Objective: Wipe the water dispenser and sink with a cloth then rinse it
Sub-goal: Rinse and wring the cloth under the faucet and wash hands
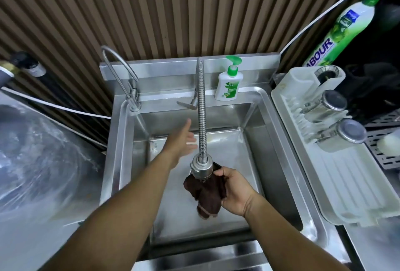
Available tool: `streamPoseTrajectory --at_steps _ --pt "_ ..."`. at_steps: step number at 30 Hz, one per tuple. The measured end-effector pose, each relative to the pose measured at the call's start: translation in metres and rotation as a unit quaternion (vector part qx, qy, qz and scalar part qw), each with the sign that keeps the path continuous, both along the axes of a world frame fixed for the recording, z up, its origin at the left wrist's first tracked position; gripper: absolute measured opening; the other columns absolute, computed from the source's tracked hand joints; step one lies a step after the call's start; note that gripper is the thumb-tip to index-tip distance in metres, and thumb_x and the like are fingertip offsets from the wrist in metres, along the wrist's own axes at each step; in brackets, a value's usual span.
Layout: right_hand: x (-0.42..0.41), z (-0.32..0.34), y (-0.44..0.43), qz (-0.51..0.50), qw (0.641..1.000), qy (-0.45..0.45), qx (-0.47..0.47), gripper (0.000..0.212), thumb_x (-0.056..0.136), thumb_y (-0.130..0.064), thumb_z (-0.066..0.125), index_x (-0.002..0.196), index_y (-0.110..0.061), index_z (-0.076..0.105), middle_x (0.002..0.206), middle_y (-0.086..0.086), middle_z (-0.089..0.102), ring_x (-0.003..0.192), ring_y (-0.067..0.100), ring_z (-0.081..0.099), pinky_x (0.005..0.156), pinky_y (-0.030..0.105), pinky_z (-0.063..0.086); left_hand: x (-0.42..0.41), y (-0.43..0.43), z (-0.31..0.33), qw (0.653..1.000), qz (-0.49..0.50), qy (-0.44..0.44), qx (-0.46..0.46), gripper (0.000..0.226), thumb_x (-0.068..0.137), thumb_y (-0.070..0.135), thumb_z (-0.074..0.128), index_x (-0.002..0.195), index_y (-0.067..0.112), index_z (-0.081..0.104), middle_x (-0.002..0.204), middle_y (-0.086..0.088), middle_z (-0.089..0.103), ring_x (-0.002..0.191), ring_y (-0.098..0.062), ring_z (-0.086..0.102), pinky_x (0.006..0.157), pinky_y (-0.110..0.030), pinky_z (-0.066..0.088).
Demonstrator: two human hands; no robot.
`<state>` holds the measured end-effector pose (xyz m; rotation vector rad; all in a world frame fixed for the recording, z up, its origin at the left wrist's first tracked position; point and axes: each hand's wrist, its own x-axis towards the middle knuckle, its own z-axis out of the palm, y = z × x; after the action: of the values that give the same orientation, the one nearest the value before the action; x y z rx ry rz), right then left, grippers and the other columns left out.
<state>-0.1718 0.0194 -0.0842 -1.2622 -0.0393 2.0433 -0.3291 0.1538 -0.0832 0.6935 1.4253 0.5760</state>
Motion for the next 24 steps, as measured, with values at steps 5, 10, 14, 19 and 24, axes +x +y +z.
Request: streamPoseTrajectory --at_steps 5,10,14,19,24 --pt "-0.004 0.005 0.012 0.032 0.998 -0.052 0.017 0.044 0.093 -0.016 0.054 0.130 0.005 0.063 0.127 0.025 0.066 0.112 0.036 0.064 0.105 0.048 0.050 -0.022 -0.106 -0.020 0.981 -0.116 -0.118 -0.104 0.072 0.084 0.081 0.051 0.118 0.022 0.075 0.119 -0.009 0.075 0.114 -0.026 0.069 0.103 -0.046 0.051" --pt "-0.011 0.019 0.011 0.114 0.982 -0.133 0.074 0.038 0.083 -0.017 0.075 0.116 0.001 0.071 0.111 0.025 0.073 0.107 0.039 0.070 0.097 0.050 0.056 -0.030 -0.126 -0.008 0.985 0.061 -0.158 0.024 0.040 0.088 0.028 0.071 0.116 -0.001 0.071 0.110 -0.019 0.075 0.103 -0.030 0.070 0.078 -0.033 0.056" --pt "-0.009 0.023 0.006 0.143 0.955 -0.244 0.093 0.030 0.087 -0.019 0.078 0.111 -0.003 0.072 0.103 0.019 0.077 0.094 0.033 0.075 0.079 0.043 0.061 -0.029 -0.130 0.011 0.994 0.052 -0.056 0.081 0.023 0.097 0.029 0.066 0.099 0.006 0.071 0.090 -0.014 0.076 0.078 -0.026 0.071 0.058 -0.033 0.056" --pt "-0.013 0.026 -0.002 0.130 0.948 -0.273 0.100 0.032 0.107 -0.045 0.041 0.115 -0.025 0.063 0.108 -0.001 0.075 0.101 0.022 0.069 0.076 0.041 0.049 -0.025 -0.137 0.016 0.995 0.034 -0.043 0.089 0.017 0.105 0.023 0.055 0.111 0.015 0.069 0.105 -0.016 0.077 0.093 -0.034 0.075 0.079 -0.050 0.061" --pt "-0.021 0.028 -0.004 0.070 0.970 -0.183 0.146 0.028 0.099 -0.027 0.065 0.124 -0.018 0.055 0.111 0.013 0.075 0.098 0.029 0.075 0.087 0.047 0.060 -0.014 -0.140 0.023 0.997 0.045 -0.040 0.041 0.022 0.106 0.019 0.047 0.111 0.024 0.068 0.090 -0.012 0.075 0.067 -0.027 0.066 0.045 -0.023 0.038"
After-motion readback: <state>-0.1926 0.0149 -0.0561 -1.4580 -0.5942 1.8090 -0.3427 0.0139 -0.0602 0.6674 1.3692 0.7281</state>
